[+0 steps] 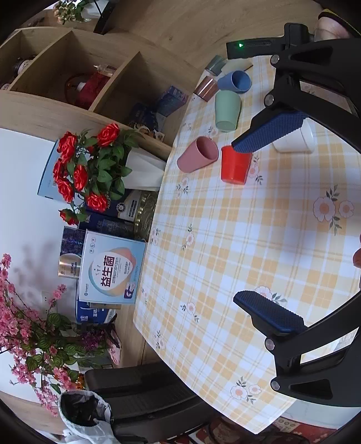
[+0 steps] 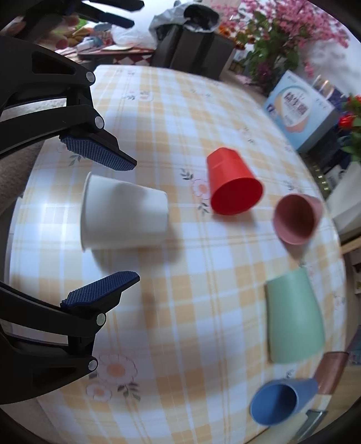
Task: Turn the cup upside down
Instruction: 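Turn the white cup rim-down, set it on the table, open the right tool, then lower the left tool over the upside-down white cup and close on it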
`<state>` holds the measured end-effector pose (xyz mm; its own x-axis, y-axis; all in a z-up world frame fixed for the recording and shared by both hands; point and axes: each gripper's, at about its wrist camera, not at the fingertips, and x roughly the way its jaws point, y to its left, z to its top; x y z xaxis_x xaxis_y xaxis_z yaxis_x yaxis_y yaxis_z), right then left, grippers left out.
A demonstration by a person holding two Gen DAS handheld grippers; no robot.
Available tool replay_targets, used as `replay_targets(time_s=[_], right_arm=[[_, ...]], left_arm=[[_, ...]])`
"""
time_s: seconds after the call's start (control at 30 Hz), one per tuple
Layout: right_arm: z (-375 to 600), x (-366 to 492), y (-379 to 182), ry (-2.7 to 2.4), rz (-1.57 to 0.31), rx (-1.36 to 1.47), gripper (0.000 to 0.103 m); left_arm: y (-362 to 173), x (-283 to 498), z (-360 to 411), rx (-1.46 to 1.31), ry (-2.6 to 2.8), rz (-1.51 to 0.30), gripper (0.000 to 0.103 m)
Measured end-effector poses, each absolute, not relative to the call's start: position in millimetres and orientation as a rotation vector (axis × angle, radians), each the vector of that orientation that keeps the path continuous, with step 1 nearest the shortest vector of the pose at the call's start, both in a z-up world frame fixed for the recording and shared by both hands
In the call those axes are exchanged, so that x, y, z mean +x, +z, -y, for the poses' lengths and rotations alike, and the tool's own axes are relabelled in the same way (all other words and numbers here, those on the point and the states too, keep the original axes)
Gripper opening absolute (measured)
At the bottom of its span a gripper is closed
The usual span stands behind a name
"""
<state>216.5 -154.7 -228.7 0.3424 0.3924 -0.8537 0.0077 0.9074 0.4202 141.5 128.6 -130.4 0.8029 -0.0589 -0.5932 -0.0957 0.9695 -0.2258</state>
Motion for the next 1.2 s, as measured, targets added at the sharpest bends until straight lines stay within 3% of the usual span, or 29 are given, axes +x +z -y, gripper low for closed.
replay_targets(time_s=[0.5, 1.2], right_arm=[[237.7, 163.2, -137.5, 0.182, -0.67, 0.248, 0.088], [274.2, 157.3, -124.4, 0.219, -0.565, 0.255, 0.088]], left_arm=[[-113.7, 145.6, -82.3, -0.213, -0.051, -0.633, 0.097], [-188.2, 208.8, -16.3, -0.081, -0.138, -0.951, 0.096]])
